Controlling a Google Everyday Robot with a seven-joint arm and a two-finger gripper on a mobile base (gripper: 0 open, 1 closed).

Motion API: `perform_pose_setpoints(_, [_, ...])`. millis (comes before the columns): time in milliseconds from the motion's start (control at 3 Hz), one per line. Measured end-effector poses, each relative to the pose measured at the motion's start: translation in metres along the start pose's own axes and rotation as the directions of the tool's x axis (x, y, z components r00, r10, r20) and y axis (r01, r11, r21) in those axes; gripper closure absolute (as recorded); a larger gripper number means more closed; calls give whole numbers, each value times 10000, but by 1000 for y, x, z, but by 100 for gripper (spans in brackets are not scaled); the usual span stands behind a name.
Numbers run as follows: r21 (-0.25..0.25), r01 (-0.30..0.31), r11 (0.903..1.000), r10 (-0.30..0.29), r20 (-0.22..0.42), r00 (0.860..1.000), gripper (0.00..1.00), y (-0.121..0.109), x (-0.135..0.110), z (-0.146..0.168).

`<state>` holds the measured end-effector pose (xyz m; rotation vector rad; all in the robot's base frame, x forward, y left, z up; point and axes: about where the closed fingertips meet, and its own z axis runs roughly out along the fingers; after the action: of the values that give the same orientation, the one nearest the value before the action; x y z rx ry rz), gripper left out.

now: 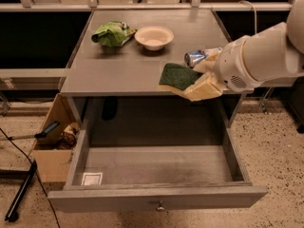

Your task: Place sponge into top drawer

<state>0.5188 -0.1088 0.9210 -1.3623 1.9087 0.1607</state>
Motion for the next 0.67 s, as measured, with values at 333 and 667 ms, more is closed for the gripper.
perform_pose_setpoints(333, [-558,-239,9982,223,-277,9994,100,22,8,35])
perform_pose_setpoints(667, [-1062,-765,9914,700,-637,9955,100,45,30,72])
